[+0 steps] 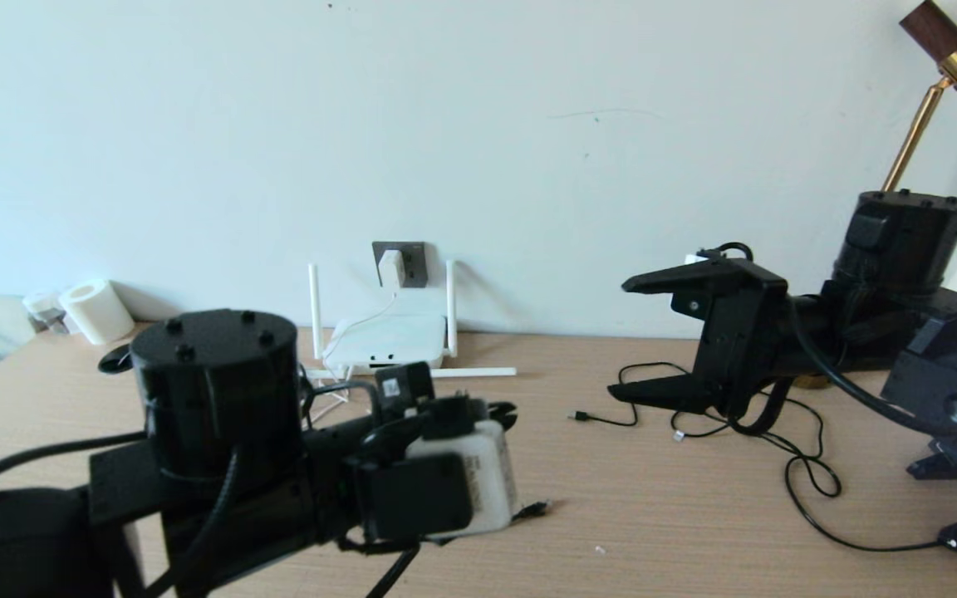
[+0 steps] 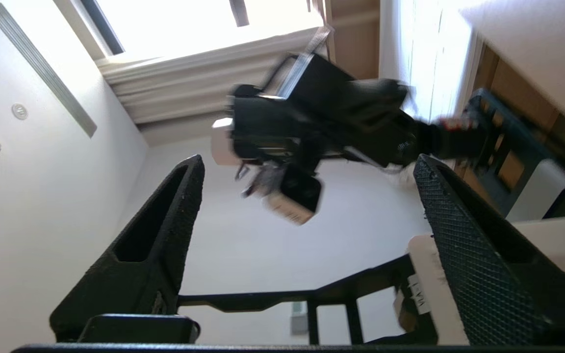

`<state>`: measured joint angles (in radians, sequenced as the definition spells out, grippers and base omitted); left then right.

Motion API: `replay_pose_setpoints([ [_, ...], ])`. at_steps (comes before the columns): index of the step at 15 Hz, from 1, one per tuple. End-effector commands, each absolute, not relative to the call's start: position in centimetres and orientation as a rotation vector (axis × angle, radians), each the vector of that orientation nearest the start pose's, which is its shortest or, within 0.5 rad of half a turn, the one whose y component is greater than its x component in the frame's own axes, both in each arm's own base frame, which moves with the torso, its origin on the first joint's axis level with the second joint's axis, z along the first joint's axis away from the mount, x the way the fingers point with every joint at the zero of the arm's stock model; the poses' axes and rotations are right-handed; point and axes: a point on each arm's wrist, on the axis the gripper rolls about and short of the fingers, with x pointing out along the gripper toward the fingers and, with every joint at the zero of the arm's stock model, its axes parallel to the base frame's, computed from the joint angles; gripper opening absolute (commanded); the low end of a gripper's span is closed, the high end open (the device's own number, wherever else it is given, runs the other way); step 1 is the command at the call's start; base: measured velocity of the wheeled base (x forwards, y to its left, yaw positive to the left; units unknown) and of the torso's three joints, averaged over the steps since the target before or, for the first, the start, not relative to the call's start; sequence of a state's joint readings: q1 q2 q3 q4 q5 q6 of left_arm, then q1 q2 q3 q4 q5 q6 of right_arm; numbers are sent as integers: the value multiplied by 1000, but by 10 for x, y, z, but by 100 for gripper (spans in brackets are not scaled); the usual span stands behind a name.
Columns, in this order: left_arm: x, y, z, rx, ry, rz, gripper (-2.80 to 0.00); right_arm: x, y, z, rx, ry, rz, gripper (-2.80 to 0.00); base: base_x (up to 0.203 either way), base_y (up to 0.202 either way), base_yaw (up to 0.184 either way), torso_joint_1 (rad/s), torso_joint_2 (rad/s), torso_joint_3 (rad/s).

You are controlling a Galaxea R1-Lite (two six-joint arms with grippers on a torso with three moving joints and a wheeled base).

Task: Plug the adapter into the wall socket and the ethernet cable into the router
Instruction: Hand it to the other hand

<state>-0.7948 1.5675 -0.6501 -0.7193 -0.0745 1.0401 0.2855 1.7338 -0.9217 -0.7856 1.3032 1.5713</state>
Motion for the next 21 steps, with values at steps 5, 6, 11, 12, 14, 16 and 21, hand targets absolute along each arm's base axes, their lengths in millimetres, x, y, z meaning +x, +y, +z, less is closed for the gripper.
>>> replay_pose_setpoints([
  [5, 208, -171, 120, 908, 183, -1052, -280, 254, 43, 222, 1175, 962, 1114, -226, 0, 0, 0, 0, 0, 0],
  [6, 220, -180, 114, 897, 205, -1061, -280, 244, 29, 216, 1129, 883, 1094, -280, 0, 0, 0, 0, 0, 0],
  [11, 256, -208, 84, 899, 362, -1114, -280, 228, 3, 191, 1021, 731, 1014, -280, 0, 0, 0, 0, 0, 0],
  [12, 262, -211, 80, 903, 403, -1119, -280, 226, 2, 180, 977, 702, 994, -280, 0, 0, 0, 0, 0, 0],
  [14, 274, -214, 74, 907, 479, -1123, -280, 225, 2, 172, 973, 703, 969, -280, 0, 0, 0, 0, 0, 0],
  [16, 278, -217, 72, 911, 484, -1119, -280, 225, 2, 170, 978, 710, 966, -280, 0, 0, 0, 0, 0, 0],
  [21, 271, -214, 89, 913, 480, -1121, 0, 229, 2, 160, 997, 740, 954, -280, 0, 0, 0, 0, 0, 0],
])
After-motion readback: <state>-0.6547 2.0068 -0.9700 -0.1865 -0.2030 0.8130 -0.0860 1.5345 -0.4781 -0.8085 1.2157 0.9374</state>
